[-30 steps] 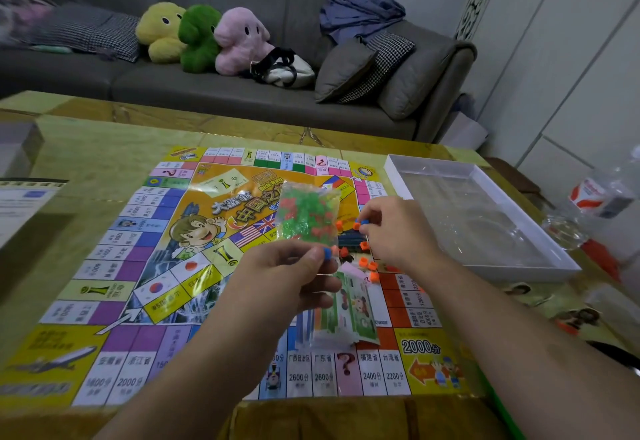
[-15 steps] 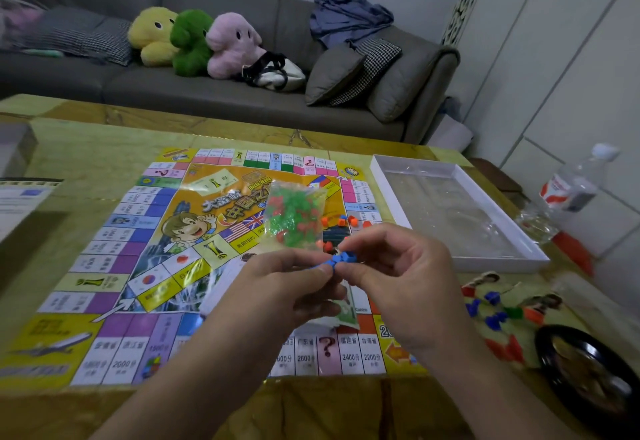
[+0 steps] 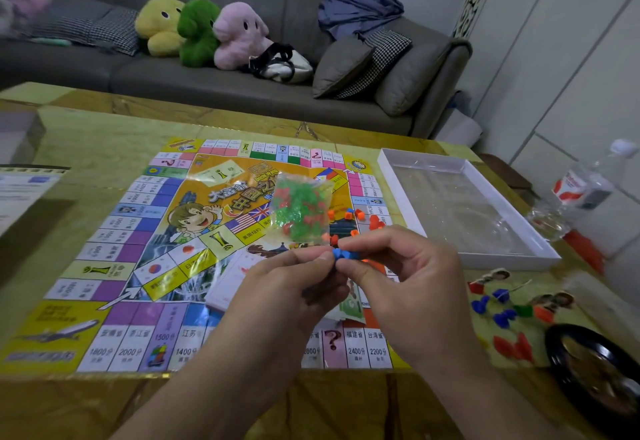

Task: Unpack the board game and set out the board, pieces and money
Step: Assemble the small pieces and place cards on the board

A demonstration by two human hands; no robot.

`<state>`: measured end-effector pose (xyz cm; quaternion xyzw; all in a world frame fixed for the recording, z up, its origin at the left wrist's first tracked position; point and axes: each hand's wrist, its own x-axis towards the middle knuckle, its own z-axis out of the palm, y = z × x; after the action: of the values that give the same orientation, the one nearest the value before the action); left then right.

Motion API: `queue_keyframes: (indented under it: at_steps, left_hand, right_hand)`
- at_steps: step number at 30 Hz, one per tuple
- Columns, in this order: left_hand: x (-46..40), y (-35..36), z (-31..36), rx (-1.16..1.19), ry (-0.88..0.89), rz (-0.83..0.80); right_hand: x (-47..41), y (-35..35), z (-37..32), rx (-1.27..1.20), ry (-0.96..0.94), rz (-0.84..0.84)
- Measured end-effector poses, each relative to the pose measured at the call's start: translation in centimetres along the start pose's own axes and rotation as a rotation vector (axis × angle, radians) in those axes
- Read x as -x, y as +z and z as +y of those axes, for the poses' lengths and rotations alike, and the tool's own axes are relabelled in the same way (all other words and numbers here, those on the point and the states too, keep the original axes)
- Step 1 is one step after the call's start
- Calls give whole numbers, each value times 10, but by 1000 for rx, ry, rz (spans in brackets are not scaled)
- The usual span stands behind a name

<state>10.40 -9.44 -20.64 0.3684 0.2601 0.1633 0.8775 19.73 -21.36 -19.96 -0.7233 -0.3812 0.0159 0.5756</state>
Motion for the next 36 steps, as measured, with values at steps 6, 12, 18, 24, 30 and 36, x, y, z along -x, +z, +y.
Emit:
queue_keyframes:
  at_steps: [6, 12, 18, 24, 30, 36]
  left_hand:
    - [1, 1, -5, 43, -24, -10]
    - [1, 3, -4, 58, -17, -5]
    - [0, -5, -3, 25, -57, 13]
    - [-4, -2, 4, -50, 20, -42]
    - [-1, -2, 2, -160, 70, -107]
    - [-3, -2, -2, -183, 91, -134]
  right_hand:
    - [5, 6, 1, -83, 23, 41]
    - [9, 8, 2, -69, 2, 59]
    - [14, 7, 6, 91, -79, 34]
    - [2, -15, -3, -75, 17, 4]
    - [-4, -20, 5, 75, 25, -139]
    - [-2, -18, 5, 24, 17, -172]
